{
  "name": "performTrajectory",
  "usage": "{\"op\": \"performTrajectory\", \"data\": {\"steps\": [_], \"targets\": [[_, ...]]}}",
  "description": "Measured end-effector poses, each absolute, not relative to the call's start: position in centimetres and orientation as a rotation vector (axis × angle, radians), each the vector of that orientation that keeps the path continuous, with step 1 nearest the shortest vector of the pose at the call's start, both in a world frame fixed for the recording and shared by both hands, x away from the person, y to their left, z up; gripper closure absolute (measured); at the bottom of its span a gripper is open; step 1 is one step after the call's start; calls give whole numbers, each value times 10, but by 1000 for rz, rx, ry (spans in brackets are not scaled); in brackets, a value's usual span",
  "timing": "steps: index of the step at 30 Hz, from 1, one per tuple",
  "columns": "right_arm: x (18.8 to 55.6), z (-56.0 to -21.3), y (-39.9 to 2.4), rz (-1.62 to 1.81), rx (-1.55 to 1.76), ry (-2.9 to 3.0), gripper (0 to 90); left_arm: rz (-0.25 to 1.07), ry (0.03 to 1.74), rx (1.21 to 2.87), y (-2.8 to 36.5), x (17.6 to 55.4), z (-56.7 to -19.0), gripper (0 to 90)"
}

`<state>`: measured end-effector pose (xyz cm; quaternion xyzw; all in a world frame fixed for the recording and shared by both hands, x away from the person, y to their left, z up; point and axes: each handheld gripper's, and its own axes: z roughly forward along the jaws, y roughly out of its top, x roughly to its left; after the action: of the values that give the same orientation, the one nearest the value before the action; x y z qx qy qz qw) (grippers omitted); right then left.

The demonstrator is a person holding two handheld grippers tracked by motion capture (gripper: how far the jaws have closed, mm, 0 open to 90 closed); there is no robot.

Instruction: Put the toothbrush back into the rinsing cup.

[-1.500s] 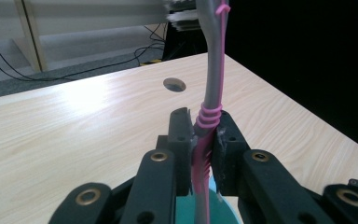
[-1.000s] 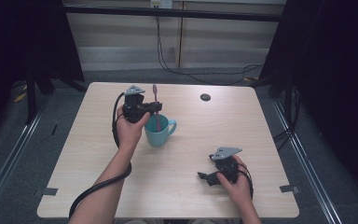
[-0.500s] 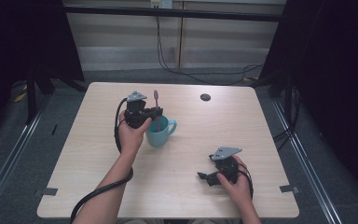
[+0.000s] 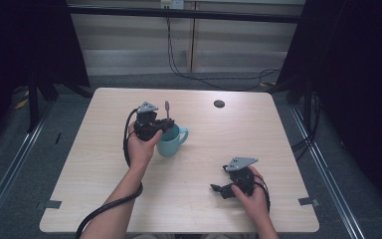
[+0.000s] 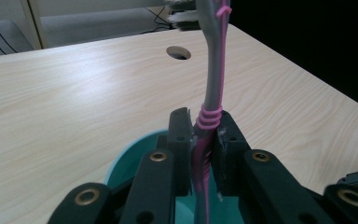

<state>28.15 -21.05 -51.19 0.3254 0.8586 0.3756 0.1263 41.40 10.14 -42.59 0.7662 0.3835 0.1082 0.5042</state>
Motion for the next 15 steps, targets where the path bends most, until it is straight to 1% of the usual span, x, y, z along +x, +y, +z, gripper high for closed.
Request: {"op": "performTrajectory", "data": {"steps": [15], "targets": [[281, -512, -210, 1094, 948, 2500, 140, 257, 921, 1882, 99, 410, -434, 789]]}}
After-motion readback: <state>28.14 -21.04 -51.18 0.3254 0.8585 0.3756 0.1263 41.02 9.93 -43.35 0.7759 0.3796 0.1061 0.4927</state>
